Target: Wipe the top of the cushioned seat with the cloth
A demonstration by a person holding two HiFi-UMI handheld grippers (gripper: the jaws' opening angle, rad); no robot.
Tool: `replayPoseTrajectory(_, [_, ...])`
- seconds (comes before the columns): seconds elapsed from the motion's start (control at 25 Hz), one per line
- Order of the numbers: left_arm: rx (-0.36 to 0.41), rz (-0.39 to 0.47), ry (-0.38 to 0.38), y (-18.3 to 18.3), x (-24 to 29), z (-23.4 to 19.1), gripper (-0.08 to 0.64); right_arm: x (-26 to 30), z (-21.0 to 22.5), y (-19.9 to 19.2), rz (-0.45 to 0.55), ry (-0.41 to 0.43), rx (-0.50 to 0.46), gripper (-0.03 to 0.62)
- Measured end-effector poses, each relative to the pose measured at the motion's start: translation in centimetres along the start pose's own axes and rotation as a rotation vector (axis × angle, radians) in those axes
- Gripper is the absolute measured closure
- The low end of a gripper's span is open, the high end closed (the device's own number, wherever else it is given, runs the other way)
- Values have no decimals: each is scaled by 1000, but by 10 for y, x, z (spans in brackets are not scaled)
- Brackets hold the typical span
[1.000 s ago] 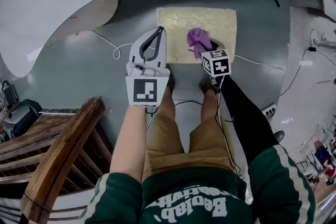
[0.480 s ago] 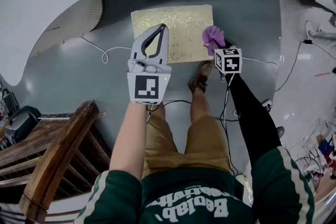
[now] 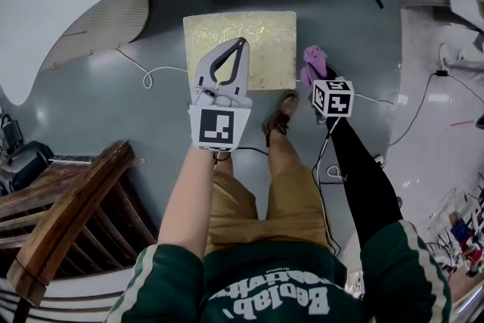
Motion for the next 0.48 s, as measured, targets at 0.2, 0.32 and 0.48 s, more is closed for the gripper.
replayPoseTrajectory(0.2, [-35, 18, 69, -1, -37, -9, 545, -25, -31, 20, 116, 70, -39, 463])
replayPoseTrajectory(0.32, [-37, 6, 83, -10, -62, -18, 545, -35, -71, 25, 166, 118, -61, 463])
replayPoseTrajectory(0.48, [-19, 3, 82, -21, -94, -37, 545, -45, -141, 23, 202, 188, -112, 463])
Point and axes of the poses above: the fingertips, and each gripper's own axes: x forward along the fingers, z to its right, y out of its top, the point moved 6 cm from there along -x, backward along the fingers, and after that the axes turned 3 degrees about -z, right-handed, at the moved point
